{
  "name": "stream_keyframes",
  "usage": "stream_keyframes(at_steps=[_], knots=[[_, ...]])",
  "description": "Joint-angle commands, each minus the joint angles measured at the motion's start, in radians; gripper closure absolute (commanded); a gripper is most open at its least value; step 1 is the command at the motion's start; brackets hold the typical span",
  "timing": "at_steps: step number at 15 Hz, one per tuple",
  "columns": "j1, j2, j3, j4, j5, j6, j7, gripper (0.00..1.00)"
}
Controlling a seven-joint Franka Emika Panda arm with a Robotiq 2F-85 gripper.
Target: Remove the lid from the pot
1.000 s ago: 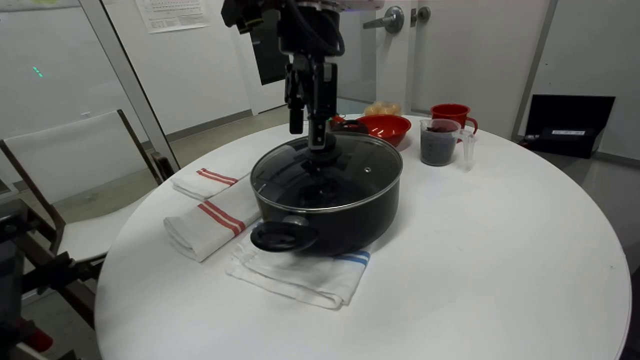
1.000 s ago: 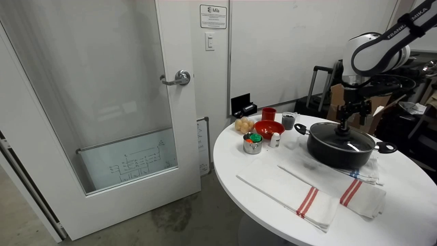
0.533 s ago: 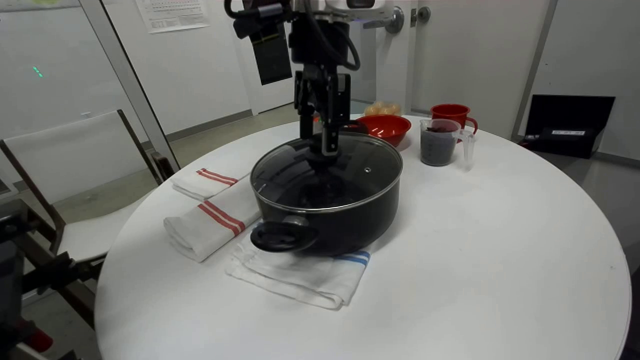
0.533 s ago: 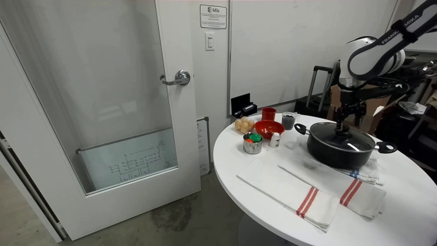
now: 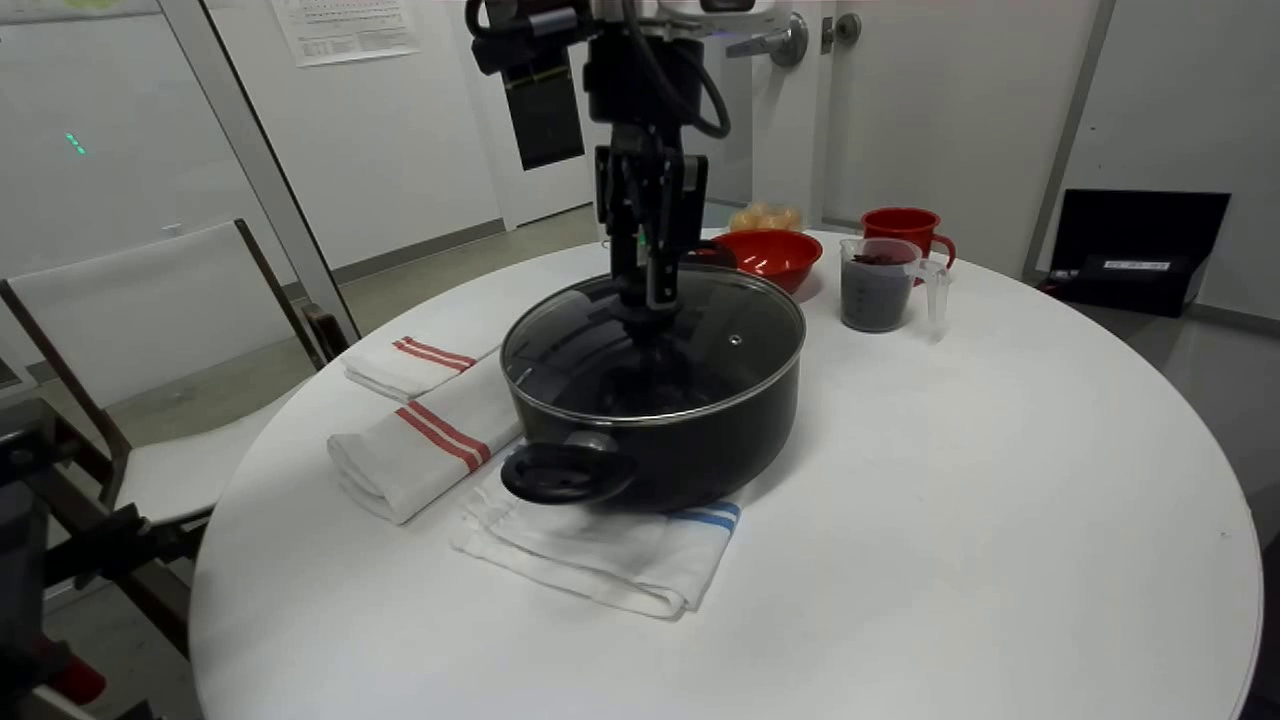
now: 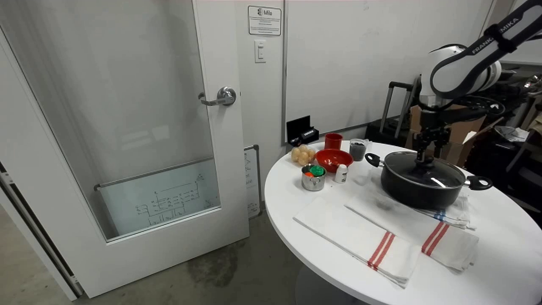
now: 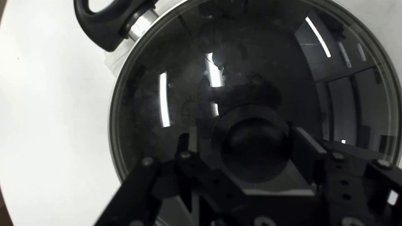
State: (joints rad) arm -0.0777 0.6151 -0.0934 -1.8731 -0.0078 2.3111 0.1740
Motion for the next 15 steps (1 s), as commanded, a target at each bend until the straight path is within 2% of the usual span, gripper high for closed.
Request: stream_keyframes(at_steps=[1,3,11,15], knots=[[-0.018,0.010,0.015,0.012,0.036,0.018,-0.045,0.58],[-0.019,0.008,0.018,0.011,0.047,0.020,-0.052,0.74],[-0.010,-0.047,0.008,-0.032,0.046,0.008,-0.030,0.75],[0.012,-0.101,-0.012,-0.065,0.028,-0.020,0.022,0.75]])
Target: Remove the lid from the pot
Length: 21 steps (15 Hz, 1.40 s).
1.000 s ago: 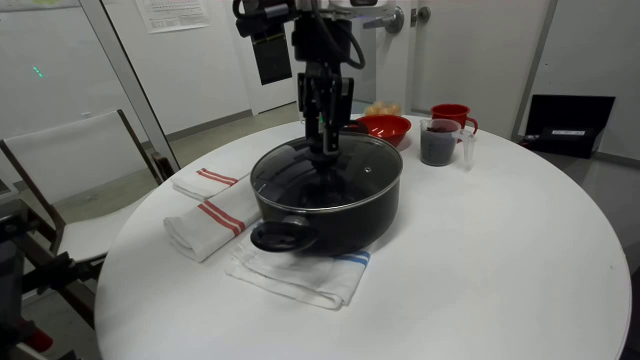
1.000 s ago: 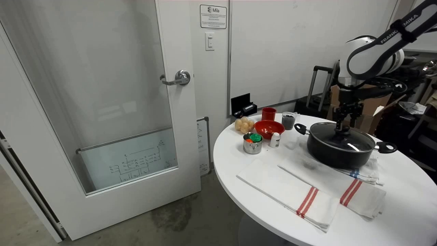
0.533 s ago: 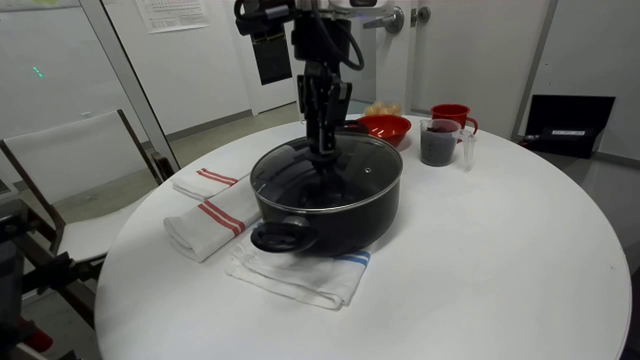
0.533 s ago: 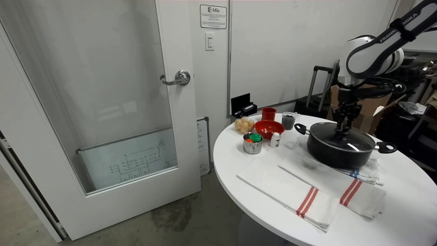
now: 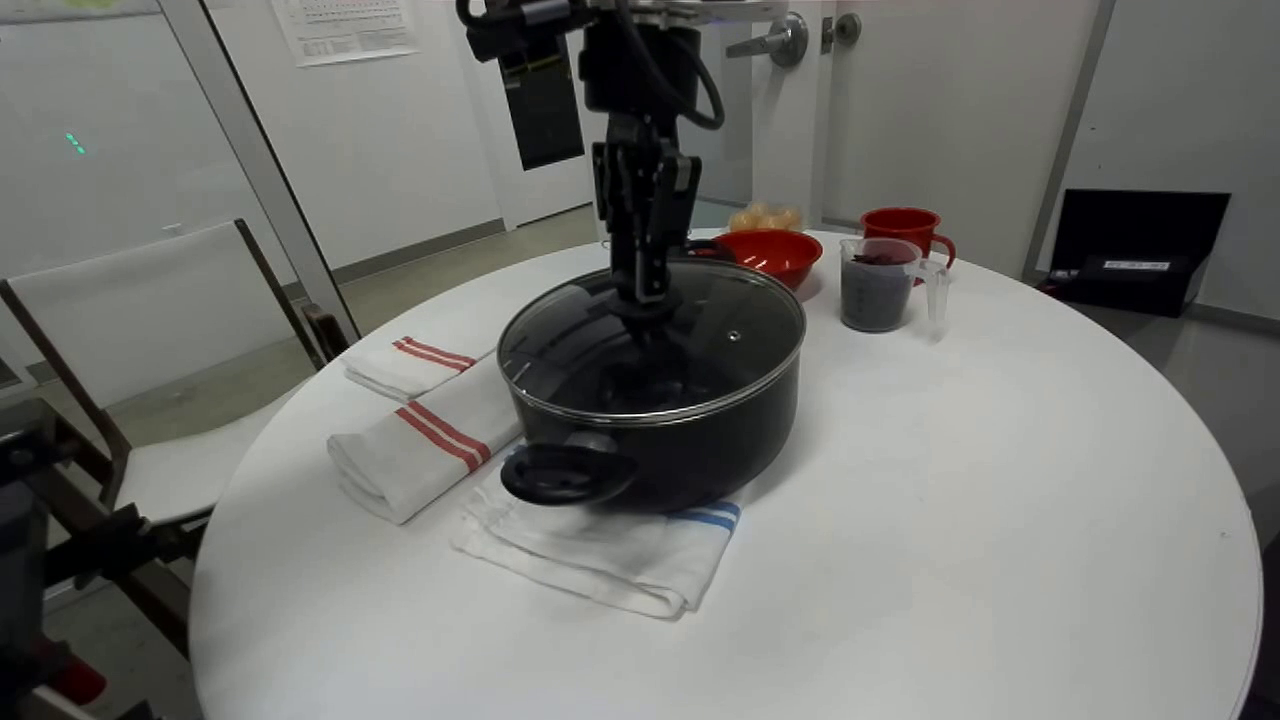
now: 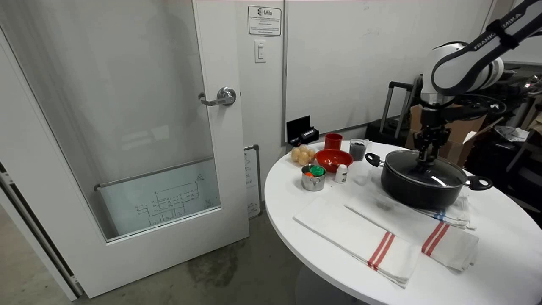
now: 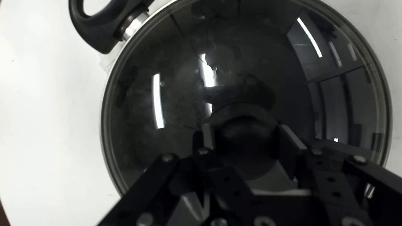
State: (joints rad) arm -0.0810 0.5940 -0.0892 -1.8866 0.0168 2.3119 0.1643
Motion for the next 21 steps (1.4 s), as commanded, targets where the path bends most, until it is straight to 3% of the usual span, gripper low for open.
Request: stream_keyframes(at_steps=[1,8,12,21], knots=[[0.021,-0.096,-0.020,-0.060,0.000,-0.029,0.045,0.75],[0.079,-0.200,-0.013,-0.114,-0.032,-0.070,0.112,0.75],[0.145,-0.228,0.014,-0.121,-0.058,-0.095,0.152,0.75],[0.296,-0.166,0.110,-0.060,-0.087,-0.138,0.228,0.75]])
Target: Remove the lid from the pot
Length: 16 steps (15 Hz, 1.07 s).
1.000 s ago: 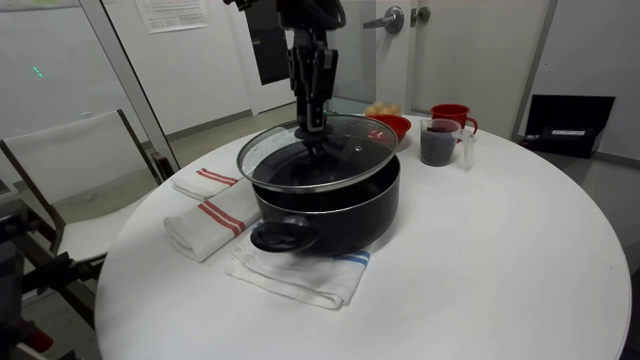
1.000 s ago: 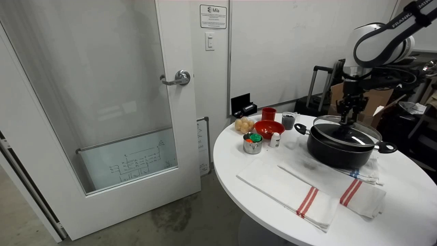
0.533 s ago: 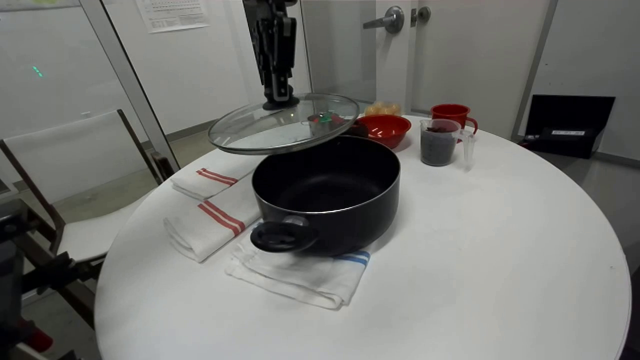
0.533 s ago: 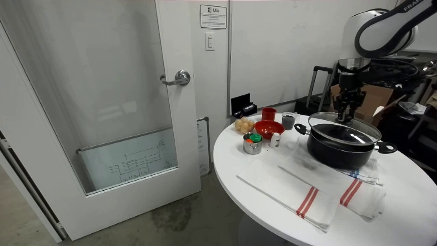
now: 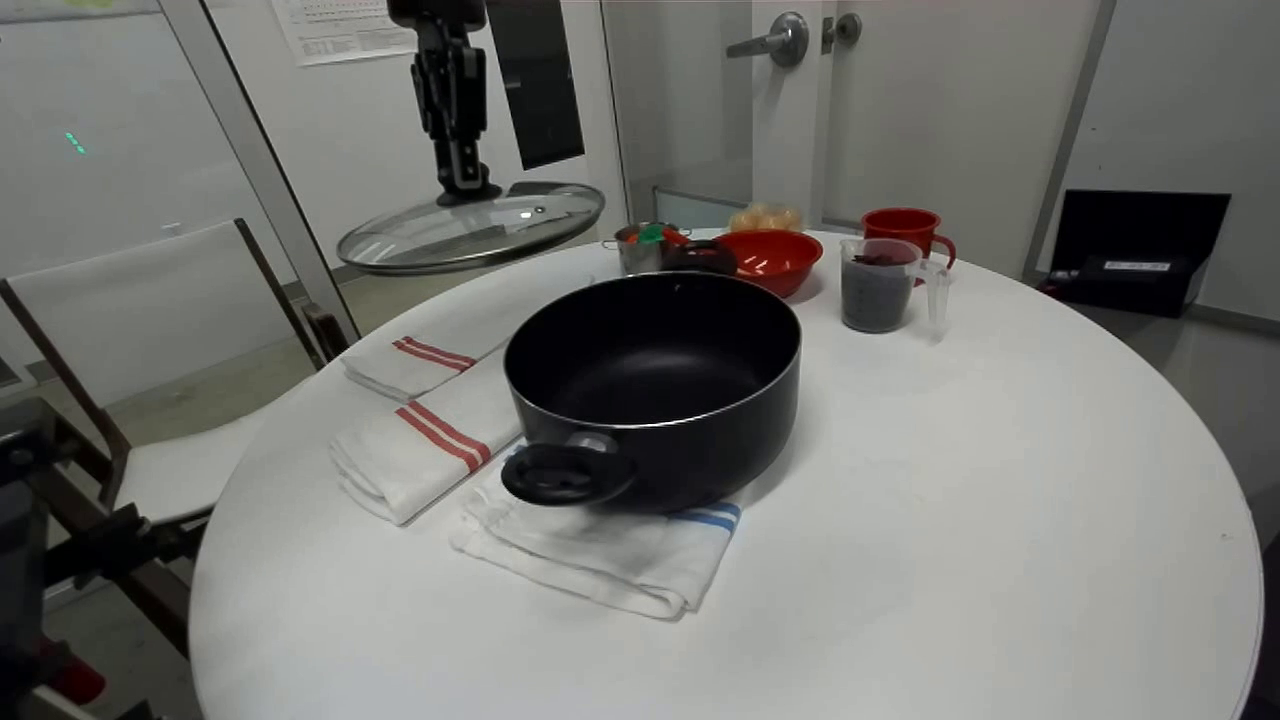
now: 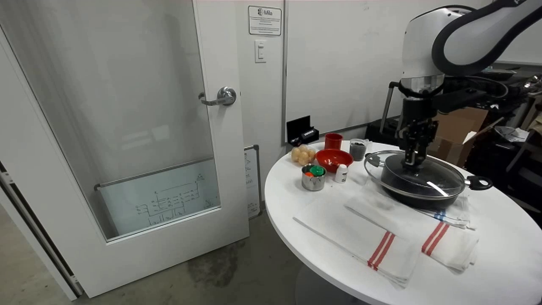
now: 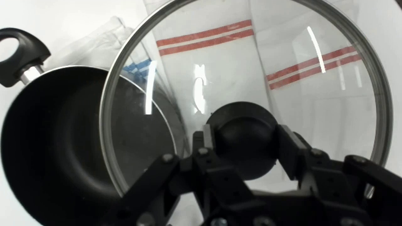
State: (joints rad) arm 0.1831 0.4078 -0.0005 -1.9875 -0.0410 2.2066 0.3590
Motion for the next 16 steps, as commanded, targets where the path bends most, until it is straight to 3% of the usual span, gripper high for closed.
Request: stream_keyframes(at_steps=[1,7,16], knots=[[0.044,0.034,0.029,0.052,-0.028,-0.030,0.036,0.75],[0.100,0.195,0.033,0.172,-0.039,-0.004,0.045,0.75],[0.117,0.423,0.022,0.354,-0.025,0.019,0.021,0.75]])
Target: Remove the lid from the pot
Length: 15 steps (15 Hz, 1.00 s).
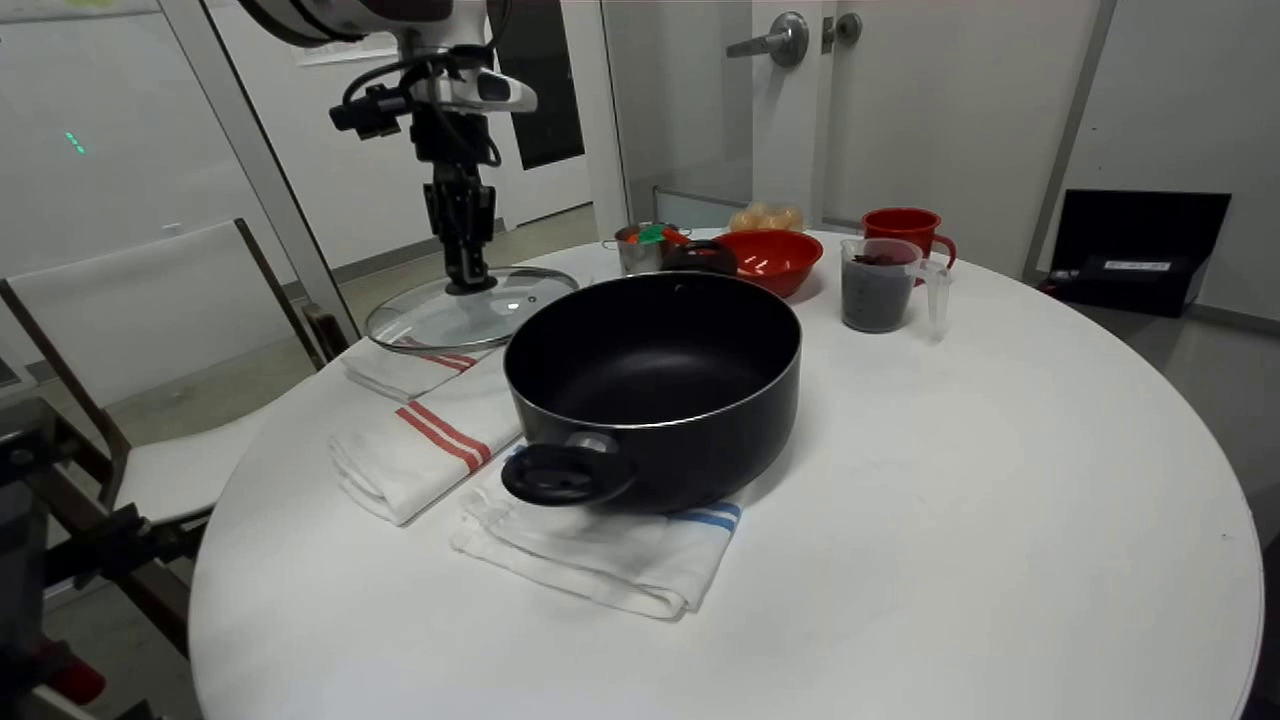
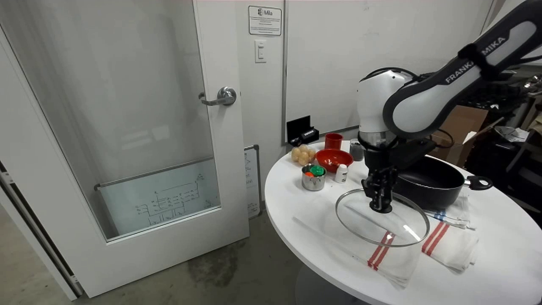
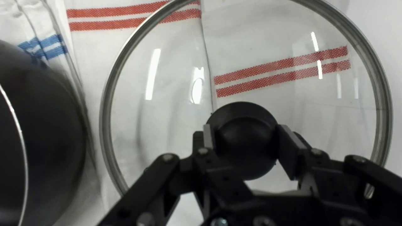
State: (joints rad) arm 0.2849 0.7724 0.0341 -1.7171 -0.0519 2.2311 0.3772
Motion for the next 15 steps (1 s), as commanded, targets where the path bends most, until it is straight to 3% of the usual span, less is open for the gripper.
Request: stream_keyframes(at_steps=[1,9,10,11,14,15], knots=[[0.016,0.074,-0.014,0.096,-0.013,0.003,0.004,0.75],[0.032,0.136,-0.032,0.130,-0.032,0.043,-0.014,0.75],[0.032,0.129,-0.032,0.121,-0.034,0.044,-0.016,0.25],[0.036,0.124,-0.034,0.115,-0.037,0.042,-0.016,0.24],[0.037,0.087,-0.034,0.083,-0.043,0.043,-0.015,0.03],[0.040,0.073,-0.036,0.075,-0.044,0.040,-0.007,0.00]])
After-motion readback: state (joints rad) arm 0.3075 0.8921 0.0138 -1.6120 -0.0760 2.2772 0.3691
